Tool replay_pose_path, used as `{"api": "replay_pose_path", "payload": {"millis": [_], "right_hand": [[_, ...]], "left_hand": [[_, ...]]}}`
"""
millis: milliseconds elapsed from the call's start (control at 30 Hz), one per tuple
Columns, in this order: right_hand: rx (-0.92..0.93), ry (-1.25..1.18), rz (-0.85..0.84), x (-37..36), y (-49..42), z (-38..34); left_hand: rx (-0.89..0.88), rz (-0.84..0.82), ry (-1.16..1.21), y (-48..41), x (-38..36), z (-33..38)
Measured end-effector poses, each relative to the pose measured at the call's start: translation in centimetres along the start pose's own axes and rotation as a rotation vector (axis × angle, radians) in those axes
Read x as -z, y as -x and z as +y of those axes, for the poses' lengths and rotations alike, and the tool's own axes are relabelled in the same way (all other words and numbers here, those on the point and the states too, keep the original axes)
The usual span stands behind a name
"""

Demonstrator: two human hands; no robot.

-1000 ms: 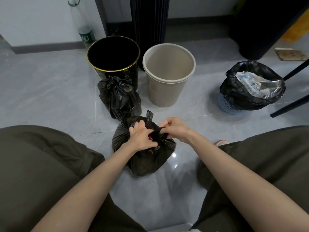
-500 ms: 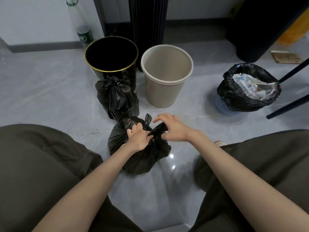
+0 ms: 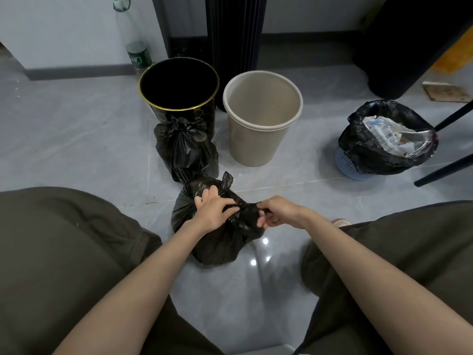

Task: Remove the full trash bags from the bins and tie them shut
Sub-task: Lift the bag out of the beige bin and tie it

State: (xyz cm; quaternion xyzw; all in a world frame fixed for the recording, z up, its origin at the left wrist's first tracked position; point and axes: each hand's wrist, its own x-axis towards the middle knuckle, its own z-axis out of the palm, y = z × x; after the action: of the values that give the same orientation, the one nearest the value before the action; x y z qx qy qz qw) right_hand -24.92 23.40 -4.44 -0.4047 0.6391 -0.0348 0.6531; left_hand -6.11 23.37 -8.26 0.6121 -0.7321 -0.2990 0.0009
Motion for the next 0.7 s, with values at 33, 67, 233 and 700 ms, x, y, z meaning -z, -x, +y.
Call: {"api": "replay_pose_path", "payload": {"millis": [33, 67, 233, 700], "right_hand": [[-0.012, -0.135, -0.033, 0.0, -0.1, 0.1], [-0.010, -0.263, -0.053, 0.1, -0.1, 0.2], [0.075, -0.643, -0.121, -0.1, -0.8, 0.7], [0.639, 1.486, 0.793, -2.0, -2.2, 2.2]], "left_hand": [[0.003, -0.008, 0.016, 0.0, 0.0, 0.1], [0.007, -0.012, 0.031, 0.0, 0.0, 0.1], [-0.006, -0.004, 0.014, 0.0, 0.0, 0.4], [-0.021, 0.070, -0.015, -0.3, -0.4, 0.6]]}}
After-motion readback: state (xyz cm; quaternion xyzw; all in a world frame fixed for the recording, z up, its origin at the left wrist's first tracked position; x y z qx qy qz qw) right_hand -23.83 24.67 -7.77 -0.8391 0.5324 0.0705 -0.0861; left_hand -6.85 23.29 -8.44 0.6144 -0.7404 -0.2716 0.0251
